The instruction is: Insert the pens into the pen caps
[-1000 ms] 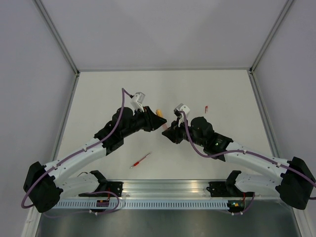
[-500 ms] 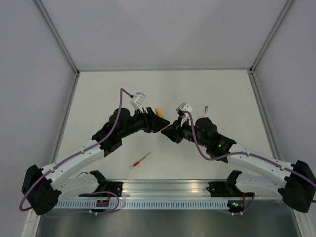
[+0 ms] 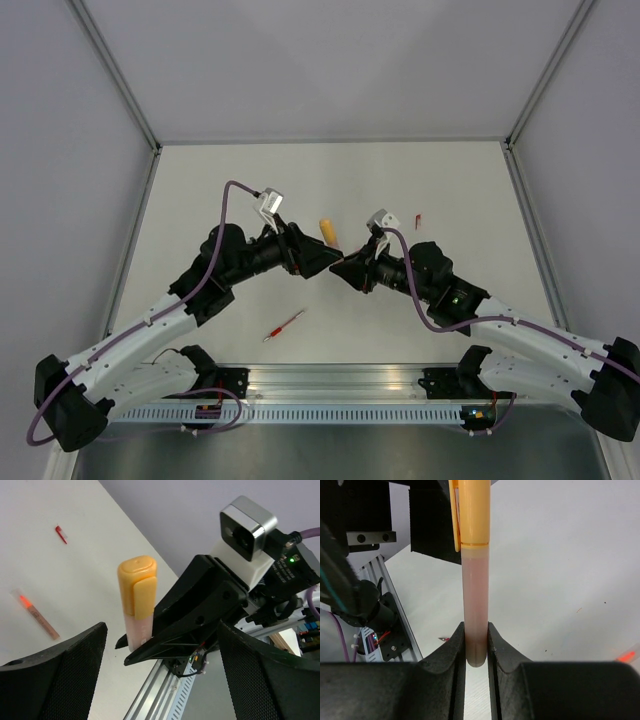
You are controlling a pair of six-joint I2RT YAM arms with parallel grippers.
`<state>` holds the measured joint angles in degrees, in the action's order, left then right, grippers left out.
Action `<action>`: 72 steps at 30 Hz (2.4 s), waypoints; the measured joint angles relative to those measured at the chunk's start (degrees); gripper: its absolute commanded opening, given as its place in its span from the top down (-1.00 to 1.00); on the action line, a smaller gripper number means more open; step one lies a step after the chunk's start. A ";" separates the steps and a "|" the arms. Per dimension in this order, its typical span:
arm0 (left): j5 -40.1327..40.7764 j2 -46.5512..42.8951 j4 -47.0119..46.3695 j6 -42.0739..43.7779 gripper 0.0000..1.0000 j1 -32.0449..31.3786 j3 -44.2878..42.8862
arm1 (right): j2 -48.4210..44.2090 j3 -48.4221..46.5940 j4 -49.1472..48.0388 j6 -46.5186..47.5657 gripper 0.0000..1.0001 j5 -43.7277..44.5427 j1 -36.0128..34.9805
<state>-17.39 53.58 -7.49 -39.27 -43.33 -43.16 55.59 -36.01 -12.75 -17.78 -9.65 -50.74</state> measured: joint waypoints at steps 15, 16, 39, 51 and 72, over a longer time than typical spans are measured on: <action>-5.70 -3.69 1.88 6.91 -0.99 0.00 -2.12 | -1.03 1.01 -0.15 -1.55 1.00 -9.03 0.00; -5.70 -3.96 1.97 7.45 -0.98 0.00 -2.23 | -1.25 1.07 -0.15 -1.70 1.00 -9.68 0.00; -5.49 -5.31 2.36 10.47 -0.41 0.00 -2.34 | -1.53 2.32 -5.27 -5.81 1.00 -18.75 0.00; -5.90 -6.16 -1.75 10.40 -0.31 0.00 -2.34 | -1.49 2.69 -6.88 -6.88 1.00 -21.27 0.00; -9.97 -6.73 -12.55 7.58 0.43 0.09 1.81 | -1.49 4.83 -11.34 -10.27 1.00 -26.51 -0.04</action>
<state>-27.35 46.85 -20.03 -31.68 -43.24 -41.34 54.11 -31.18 -24.10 -28.05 -36.16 -50.78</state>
